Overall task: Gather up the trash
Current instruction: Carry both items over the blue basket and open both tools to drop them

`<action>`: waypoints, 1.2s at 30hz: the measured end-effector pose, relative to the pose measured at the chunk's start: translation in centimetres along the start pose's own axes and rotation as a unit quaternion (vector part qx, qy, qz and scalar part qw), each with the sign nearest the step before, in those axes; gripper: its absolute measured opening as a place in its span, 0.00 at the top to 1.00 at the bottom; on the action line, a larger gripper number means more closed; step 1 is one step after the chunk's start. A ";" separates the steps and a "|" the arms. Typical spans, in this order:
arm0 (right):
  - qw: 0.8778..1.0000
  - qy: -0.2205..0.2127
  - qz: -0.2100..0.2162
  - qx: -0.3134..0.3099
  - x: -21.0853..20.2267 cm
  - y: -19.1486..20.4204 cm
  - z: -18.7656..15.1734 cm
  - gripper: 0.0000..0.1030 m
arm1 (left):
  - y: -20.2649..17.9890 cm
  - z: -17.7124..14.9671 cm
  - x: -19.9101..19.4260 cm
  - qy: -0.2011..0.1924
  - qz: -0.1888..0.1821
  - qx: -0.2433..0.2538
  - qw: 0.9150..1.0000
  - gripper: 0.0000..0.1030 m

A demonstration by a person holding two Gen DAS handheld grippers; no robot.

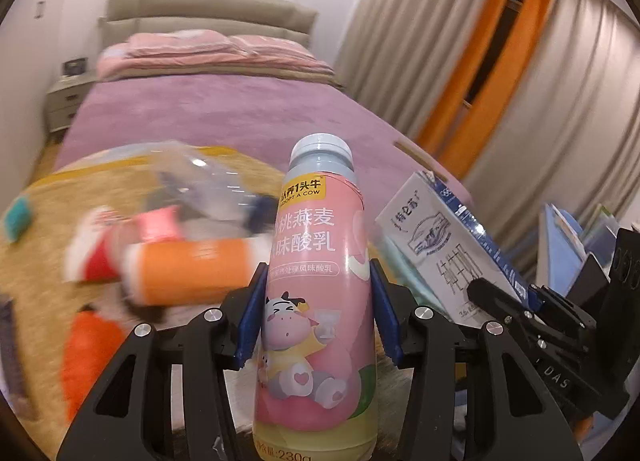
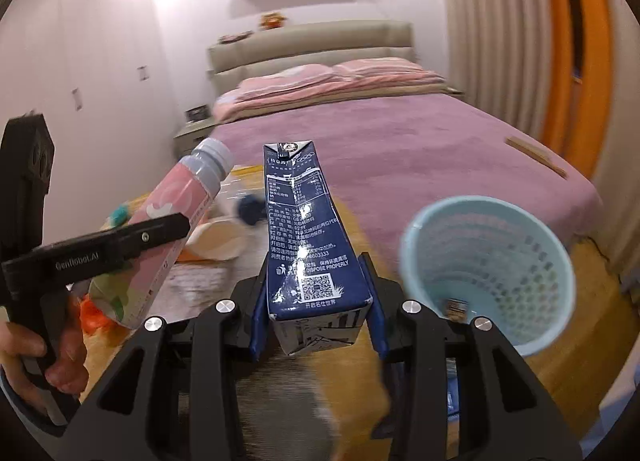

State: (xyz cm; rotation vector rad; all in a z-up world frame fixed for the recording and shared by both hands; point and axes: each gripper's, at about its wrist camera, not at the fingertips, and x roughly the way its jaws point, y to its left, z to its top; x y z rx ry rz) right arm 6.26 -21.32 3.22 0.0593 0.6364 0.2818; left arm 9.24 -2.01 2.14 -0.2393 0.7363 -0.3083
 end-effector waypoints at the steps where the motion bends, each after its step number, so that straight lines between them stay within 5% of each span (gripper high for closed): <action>1: 1.000 0.001 -0.011 0.012 0.0 -1.4 0.1 0.64 | -0.7 0.2 0.9 0.005 -0.005 0.003 1.000 0.54; 7: 0.996 0.004 -0.071 0.059 1.0 -7.4 -0.2 0.64 | -5.2 1.0 5.5 0.025 -0.040 0.042 0.998 0.54; 12: 0.986 0.028 -0.140 0.084 3.3 -12.2 -1.0 0.64 | -9.2 1.0 9.6 0.050 -0.031 0.086 0.995 0.54; 21: 0.969 0.088 -0.156 0.168 7.7 -19.2 -2.8 0.64 | -12.7 1.6 16.1 0.096 -0.083 0.089 0.988 0.54; 34: 0.960 0.115 -0.171 0.190 9.5 -21.8 -3.7 0.63 | -14.0 0.3 23.0 0.147 -0.086 0.070 0.983 0.55; 36: 0.960 0.116 -0.163 0.196 9.4 -22.0 -3.8 0.58 | -13.8 0.2 23.1 0.146 -0.090 0.061 0.983 0.46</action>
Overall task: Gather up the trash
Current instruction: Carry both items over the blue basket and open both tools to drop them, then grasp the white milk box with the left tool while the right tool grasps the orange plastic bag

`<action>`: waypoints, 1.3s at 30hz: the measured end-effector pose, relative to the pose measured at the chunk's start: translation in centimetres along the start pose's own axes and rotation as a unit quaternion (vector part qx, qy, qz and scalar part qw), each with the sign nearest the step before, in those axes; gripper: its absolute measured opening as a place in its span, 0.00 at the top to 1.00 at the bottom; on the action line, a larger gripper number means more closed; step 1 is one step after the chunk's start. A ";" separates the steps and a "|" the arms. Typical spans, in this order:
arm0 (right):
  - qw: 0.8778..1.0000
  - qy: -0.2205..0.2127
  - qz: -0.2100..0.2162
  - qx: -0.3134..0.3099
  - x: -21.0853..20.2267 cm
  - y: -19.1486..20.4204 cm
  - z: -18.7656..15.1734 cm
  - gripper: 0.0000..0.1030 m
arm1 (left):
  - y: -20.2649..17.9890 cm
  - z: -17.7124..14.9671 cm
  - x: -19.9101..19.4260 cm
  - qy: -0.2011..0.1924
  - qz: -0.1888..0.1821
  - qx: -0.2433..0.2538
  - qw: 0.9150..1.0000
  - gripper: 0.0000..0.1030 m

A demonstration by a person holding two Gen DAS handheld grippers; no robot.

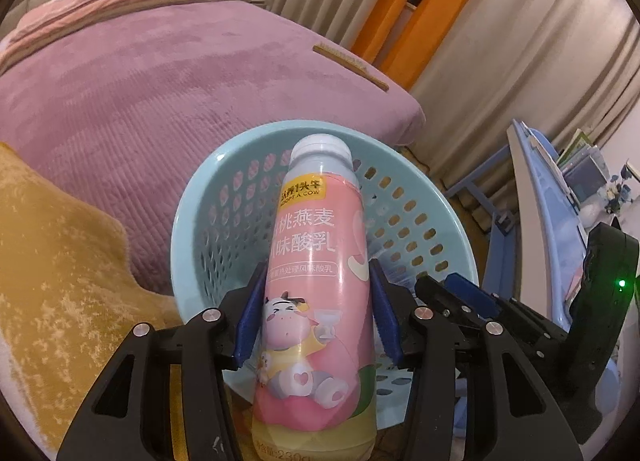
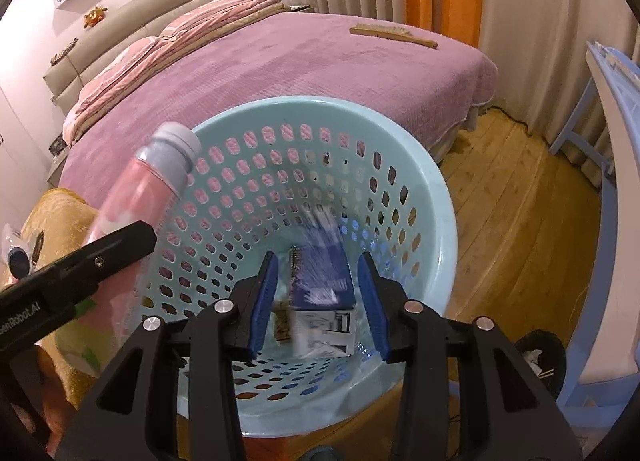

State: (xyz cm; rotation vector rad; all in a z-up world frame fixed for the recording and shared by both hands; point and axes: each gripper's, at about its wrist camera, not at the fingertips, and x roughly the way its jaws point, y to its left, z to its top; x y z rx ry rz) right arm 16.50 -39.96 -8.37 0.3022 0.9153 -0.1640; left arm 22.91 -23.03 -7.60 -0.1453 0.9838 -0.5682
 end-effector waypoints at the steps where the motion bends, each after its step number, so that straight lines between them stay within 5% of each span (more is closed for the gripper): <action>1: 1.000 0.000 0.001 0.002 -0.1 -0.1 0.0 0.56 | 0.1 -0.1 -0.3 -0.004 -0.003 -0.003 1.000 0.43; 12: 0.999 -0.023 0.030 0.001 -3.6 0.7 -0.8 0.54 | 0.4 -1.5 -6.2 -0.055 -0.016 -0.005 0.998 0.37; 25: 0.988 -0.094 0.097 -0.071 -11.9 9.0 -1.9 0.54 | 3.4 -5.3 -18.8 -0.150 0.002 -0.036 0.988 0.37; 32: 0.974 -0.099 0.155 -0.132 -13.5 16.0 -4.0 0.54 | 7.7 -9.6 -26.1 -0.189 0.068 -0.074 0.977 0.35; 39: 0.954 -0.073 0.207 -0.203 -13.7 24.4 -7.8 0.51 | 15.0 -15.0 -33.4 -0.225 0.191 -0.146 0.944 0.27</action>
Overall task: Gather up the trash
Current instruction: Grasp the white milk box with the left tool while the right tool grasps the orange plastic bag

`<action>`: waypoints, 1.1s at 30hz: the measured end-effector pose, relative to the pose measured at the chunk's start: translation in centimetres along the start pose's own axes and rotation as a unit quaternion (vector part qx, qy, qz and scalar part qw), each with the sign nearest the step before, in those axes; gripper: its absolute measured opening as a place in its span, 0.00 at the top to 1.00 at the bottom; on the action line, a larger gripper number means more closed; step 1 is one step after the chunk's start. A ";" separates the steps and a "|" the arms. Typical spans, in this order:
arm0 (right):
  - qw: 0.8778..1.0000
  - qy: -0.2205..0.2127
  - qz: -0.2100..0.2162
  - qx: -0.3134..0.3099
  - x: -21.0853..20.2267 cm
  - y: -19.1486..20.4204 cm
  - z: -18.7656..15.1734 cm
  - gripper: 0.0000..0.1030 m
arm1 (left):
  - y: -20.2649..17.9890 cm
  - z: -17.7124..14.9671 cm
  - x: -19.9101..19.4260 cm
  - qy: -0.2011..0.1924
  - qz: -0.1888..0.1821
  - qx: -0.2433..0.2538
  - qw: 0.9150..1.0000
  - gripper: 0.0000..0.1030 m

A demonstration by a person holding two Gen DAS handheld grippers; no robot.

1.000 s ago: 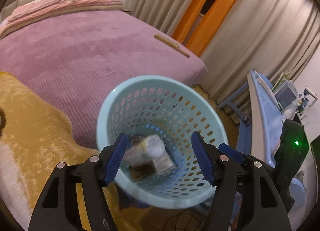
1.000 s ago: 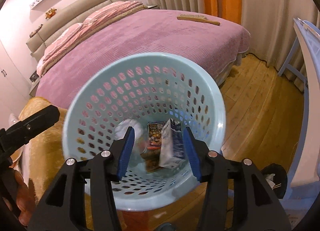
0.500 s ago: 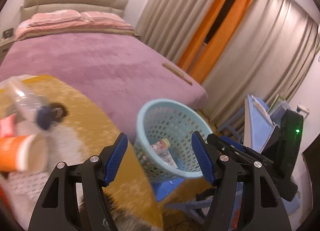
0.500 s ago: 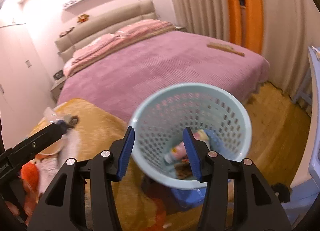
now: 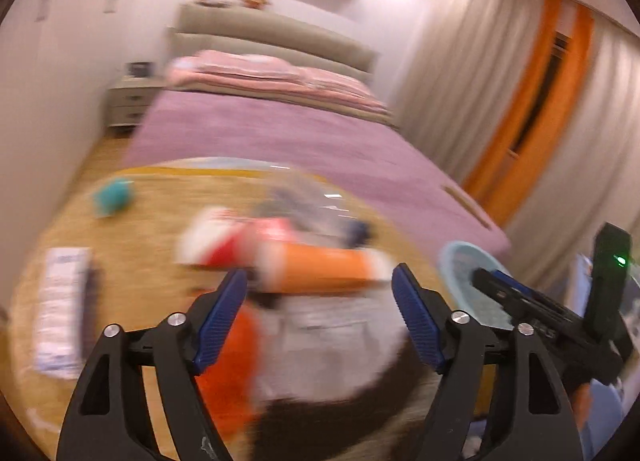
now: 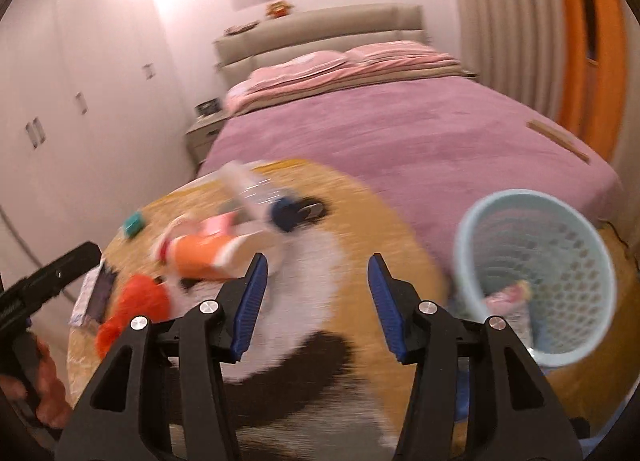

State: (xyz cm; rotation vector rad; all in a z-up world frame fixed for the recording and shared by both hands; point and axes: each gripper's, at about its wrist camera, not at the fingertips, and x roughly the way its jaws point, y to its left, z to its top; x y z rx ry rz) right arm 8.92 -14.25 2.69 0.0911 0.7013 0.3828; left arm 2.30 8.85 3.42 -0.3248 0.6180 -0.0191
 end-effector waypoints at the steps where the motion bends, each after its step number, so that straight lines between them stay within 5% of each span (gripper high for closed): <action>1: 1.000 0.005 0.010 -0.005 0.3 1.2 -0.2 0.50 | 1.5 0.1 -0.5 -0.003 0.017 -0.007 1.000 0.27; 5: 0.998 0.027 0.046 -0.017 2.1 6.0 -1.0 0.40 | 7.5 0.0 -2.0 -0.008 0.090 -0.035 0.995 0.27; 13: 0.990 0.099 0.102 -0.010 7.1 13.1 -3.1 0.38 | 15.0 -0.8 -1.5 0.033 0.134 -0.058 0.989 0.27; 33: 0.980 0.162 0.107 -0.039 12.4 17.7 -5.0 0.38 | 17.5 -3.6 2.4 0.086 0.157 -0.063 0.982 0.27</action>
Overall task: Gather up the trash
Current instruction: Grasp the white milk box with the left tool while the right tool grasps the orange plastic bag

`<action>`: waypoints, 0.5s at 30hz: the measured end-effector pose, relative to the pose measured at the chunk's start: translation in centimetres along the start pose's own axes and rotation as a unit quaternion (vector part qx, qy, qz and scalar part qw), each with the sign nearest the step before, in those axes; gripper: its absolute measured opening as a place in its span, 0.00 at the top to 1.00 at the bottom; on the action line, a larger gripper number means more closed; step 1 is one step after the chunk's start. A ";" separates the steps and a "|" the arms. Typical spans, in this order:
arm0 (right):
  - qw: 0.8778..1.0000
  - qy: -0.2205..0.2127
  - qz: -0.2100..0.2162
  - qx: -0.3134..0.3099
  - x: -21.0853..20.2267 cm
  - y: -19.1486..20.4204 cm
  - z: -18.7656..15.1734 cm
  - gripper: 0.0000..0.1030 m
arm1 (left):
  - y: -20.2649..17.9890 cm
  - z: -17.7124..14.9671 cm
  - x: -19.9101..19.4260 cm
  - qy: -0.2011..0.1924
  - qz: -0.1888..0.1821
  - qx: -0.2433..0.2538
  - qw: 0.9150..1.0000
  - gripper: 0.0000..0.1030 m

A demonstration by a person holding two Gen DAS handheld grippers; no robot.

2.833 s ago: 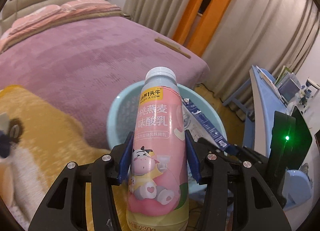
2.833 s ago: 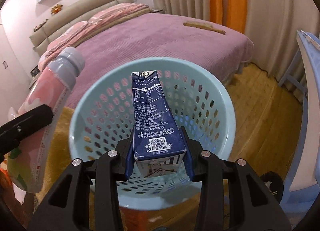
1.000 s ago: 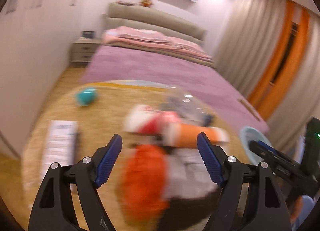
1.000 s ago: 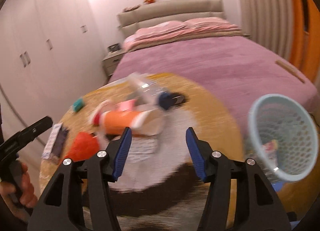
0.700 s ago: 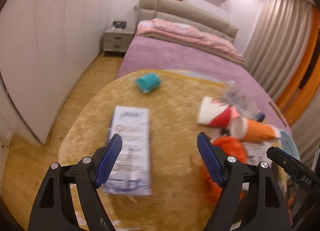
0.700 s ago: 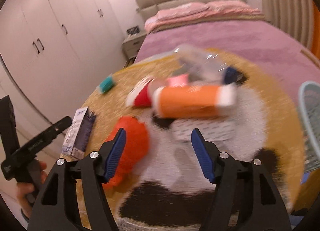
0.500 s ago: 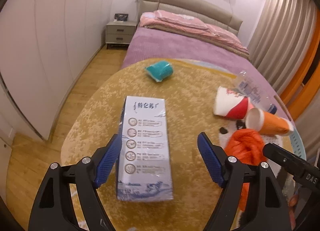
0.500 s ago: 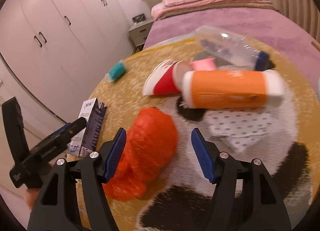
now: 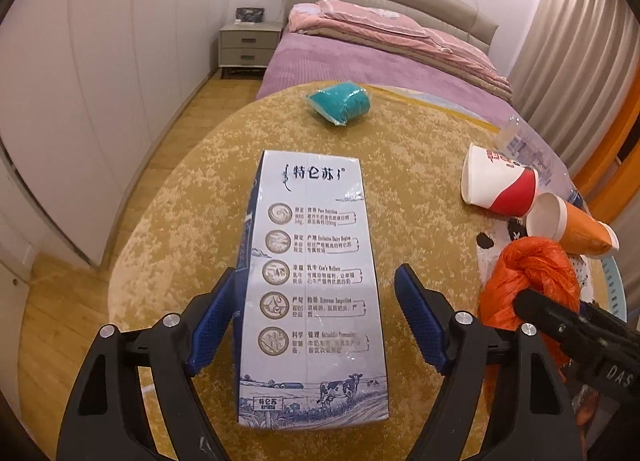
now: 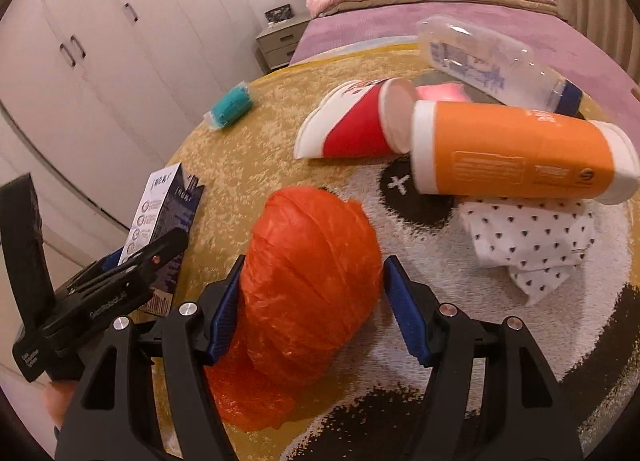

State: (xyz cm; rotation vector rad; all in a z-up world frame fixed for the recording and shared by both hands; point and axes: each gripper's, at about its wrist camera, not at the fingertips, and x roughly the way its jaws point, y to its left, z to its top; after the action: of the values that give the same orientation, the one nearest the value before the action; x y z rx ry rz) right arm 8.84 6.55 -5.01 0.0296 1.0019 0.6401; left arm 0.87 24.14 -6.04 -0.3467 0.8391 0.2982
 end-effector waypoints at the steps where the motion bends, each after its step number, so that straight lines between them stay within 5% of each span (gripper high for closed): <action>1: 1.000 0.002 0.003 -0.003 0.1 0.1 -0.1 0.38 | -0.1 -0.1 0.0 0.000 -0.001 0.000 1.000 0.27; 5: 1.000 0.003 0.006 -0.013 0.2 0.5 -0.8 0.42 | -0.3 -0.4 -0.4 -0.002 -0.009 -0.001 1.000 0.28; 9: 0.999 -0.005 0.011 -0.040 -0.8 1.2 -1.4 0.64 | -0.3 -0.6 -0.4 -0.003 -0.003 -0.002 1.000 0.38; 15: 0.999 -0.016 0.016 -0.045 -2.6 1.1 -2.2 0.68 | -0.6 -0.7 -1.0 -0.010 -0.025 -0.015 1.000 0.42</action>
State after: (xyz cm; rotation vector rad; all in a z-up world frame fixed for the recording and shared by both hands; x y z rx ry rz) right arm 5.57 5.48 -3.89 -0.0232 0.9432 0.7114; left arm -0.04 23.17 -5.59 -0.3912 0.8058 0.2663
